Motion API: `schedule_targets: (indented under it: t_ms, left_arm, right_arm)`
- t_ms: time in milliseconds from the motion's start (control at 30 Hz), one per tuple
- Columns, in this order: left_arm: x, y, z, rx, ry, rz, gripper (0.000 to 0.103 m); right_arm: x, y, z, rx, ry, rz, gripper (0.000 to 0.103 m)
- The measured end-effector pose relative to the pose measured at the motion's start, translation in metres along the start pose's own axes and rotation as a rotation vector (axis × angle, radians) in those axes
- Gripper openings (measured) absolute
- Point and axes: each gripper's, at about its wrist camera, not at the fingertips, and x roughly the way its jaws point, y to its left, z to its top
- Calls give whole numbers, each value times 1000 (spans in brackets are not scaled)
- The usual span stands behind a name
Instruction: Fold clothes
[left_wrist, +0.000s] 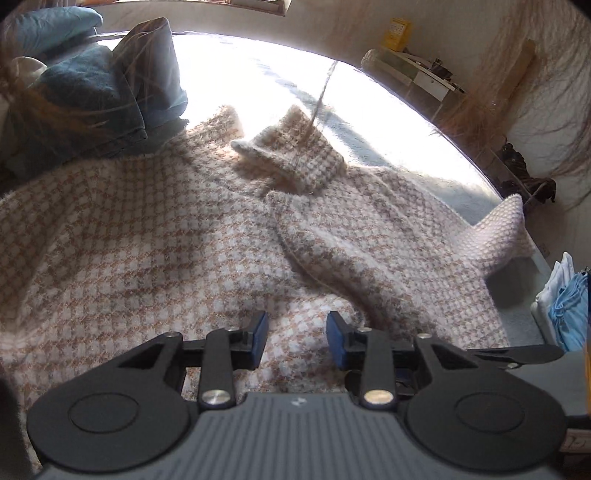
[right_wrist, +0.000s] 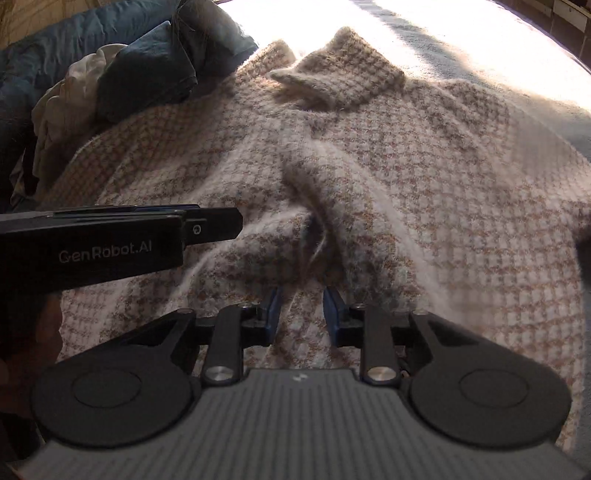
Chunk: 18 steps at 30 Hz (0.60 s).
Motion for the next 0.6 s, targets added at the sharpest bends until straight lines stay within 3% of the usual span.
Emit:
schedule_targets:
  t_ms: [133,200,300,467,600]
  left_arm:
    - [10,-6,-5,63,7,6,35]
    - [16,-11,-8,108,8,12,35]
    - [25,-18,-12,174,9,21,35]
    - [40,-29,-20,285,12,36,35]
    - [52,-41,-29,397,3,54,45]
  right_arm:
    - [11,7,-5,-26,18,-62,20]
    - [5,7,-5,-23,16,-75,3]
    - [-10,-2,-6,31,-3,-64,3]
    - [-41,-31,-4,162,-58,49,2]
    - [-54,-46,-8,226,-80,165,2]
